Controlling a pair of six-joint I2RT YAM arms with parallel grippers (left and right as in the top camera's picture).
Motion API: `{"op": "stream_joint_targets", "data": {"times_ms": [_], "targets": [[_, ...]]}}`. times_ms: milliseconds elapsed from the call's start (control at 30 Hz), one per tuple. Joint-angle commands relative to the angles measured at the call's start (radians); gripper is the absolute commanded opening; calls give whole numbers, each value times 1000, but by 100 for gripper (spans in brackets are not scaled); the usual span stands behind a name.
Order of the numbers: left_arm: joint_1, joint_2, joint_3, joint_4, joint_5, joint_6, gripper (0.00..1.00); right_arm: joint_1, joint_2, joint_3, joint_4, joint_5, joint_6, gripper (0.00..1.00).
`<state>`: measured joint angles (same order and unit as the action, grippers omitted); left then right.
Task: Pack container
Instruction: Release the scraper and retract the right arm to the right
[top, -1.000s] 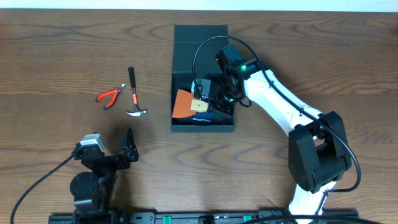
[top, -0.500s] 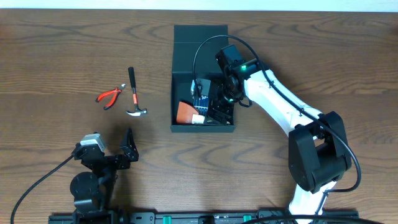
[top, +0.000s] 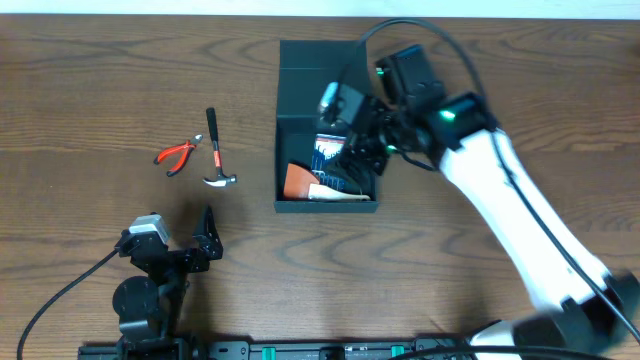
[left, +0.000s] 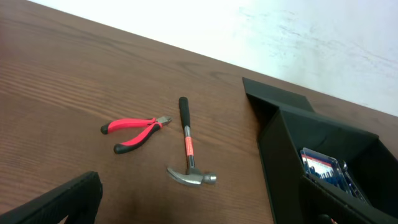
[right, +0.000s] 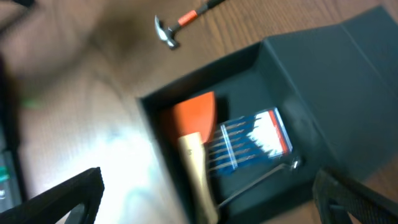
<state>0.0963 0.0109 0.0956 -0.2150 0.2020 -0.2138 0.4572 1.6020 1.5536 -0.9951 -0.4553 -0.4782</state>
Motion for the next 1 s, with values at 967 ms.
{"op": "stream_joint_targets", "data": {"times_ms": [967], "targets": [[3,-6,-26,-6,-13,-6,98,-7,-640,-254,-288,89,149,99]]}}
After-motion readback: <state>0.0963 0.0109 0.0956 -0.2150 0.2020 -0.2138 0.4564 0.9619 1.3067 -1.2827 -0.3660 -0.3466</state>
